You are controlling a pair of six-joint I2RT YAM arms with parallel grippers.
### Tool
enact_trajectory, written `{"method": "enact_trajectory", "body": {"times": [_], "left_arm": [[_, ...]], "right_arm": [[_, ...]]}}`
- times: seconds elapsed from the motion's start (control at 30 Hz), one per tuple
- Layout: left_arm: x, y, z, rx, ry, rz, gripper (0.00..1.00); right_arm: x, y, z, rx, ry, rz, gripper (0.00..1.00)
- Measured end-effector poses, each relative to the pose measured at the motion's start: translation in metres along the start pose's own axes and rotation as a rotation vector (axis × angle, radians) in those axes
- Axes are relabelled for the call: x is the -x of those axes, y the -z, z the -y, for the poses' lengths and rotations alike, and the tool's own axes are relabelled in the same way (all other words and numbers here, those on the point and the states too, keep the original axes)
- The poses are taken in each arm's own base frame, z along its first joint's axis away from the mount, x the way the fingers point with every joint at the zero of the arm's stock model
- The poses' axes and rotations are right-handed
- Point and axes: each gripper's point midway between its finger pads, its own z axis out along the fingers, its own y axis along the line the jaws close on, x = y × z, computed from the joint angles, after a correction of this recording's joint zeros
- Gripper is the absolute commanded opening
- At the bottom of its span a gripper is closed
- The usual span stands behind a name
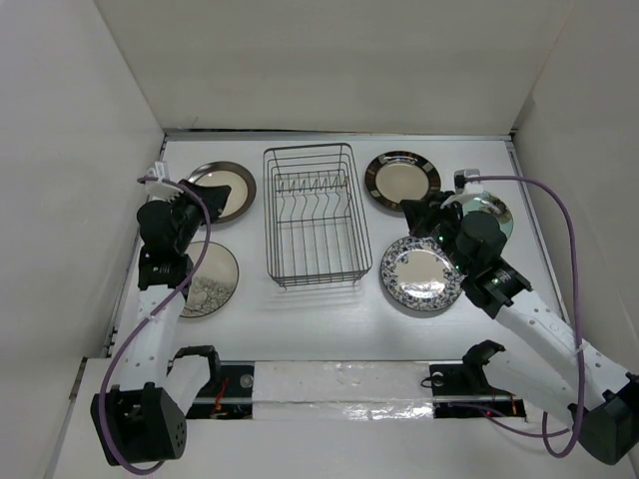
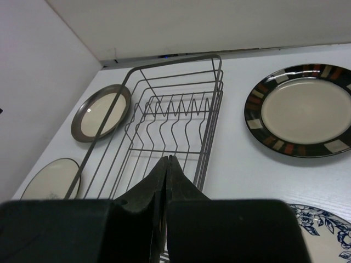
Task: Load the plates into the dish rack
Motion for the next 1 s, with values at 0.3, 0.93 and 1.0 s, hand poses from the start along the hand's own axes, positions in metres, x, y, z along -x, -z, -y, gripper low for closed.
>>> {"method": "enact_trajectory", "body": {"times": [0.3, 0.93, 1.0], "left_arm": [[0.023, -0.042, -0.067, 0.249, 0.028, 0.058, 0.38], [0.021, -0.048, -0.203, 0.581, 0.118, 0.041, 0.39], [0.017, -0.045, -0.202, 0.578, 0.124, 0.033, 0.39]], "right_arm": [[-0.016, -0.006, 0.012, 0.035, -0.024, -0.042, 0.0], [-0.013, -0.001, 0.044, -0.014, -0.044, -0.014, 0.44], [-0.015, -0.001, 0.056, -0.058, -0.052, -0.011, 0.46]]}}
